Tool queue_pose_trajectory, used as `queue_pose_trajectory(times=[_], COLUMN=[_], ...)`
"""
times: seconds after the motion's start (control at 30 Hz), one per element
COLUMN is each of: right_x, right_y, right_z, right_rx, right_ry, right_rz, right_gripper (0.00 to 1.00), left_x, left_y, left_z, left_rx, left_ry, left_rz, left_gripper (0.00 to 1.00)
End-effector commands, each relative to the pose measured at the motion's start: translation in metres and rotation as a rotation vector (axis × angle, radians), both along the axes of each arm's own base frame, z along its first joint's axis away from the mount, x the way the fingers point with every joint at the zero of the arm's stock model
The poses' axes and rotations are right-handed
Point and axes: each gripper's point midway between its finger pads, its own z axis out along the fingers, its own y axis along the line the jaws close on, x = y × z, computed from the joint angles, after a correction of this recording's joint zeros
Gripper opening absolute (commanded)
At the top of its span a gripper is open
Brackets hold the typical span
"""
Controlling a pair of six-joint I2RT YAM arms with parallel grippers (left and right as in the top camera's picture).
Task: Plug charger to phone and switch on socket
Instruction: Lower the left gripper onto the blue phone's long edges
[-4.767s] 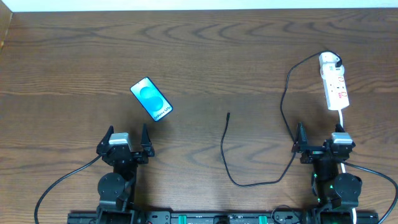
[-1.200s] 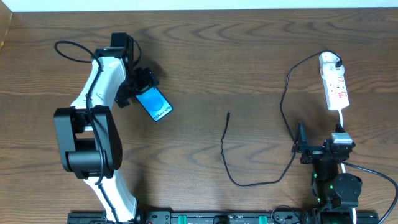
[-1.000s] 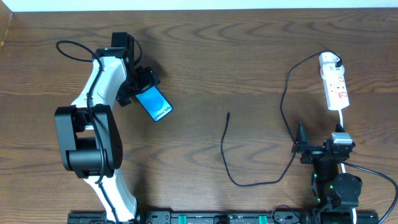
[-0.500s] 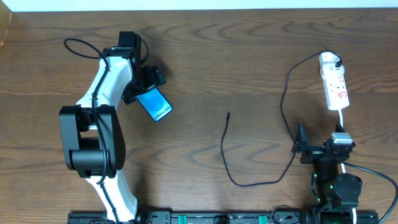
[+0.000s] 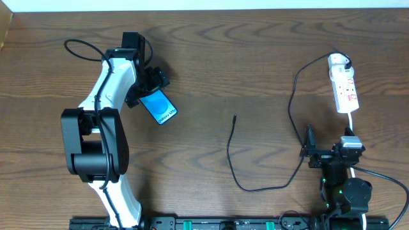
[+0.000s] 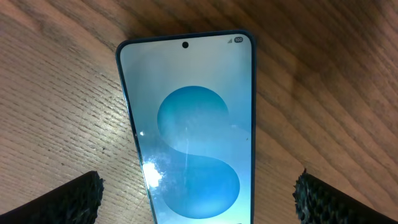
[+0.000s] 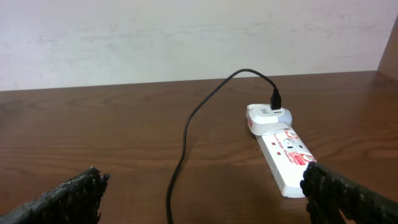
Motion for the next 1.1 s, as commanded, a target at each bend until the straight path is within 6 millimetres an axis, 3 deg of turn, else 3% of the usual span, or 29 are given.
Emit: queue_pose_trajectory(times=[0.0, 1.07], right_x=[0.000, 0.000], right_y=[0.004, 0.004], right_z=[0.000, 0.000], right_rx=[-0.011, -0.011], right_ry=[0.000, 0.000], right_rz=[0.018, 0.018], right_gripper=[0.99, 0.99], left_x=[0.001, -0.013], left_y=[0.003, 0.002], left_z=[-0.003, -0.019], left_rx=[0.014, 0.013], left_ry=[0.008, 0.045], left_rz=[0.015, 0.027], left_gripper=[0.98, 0.98])
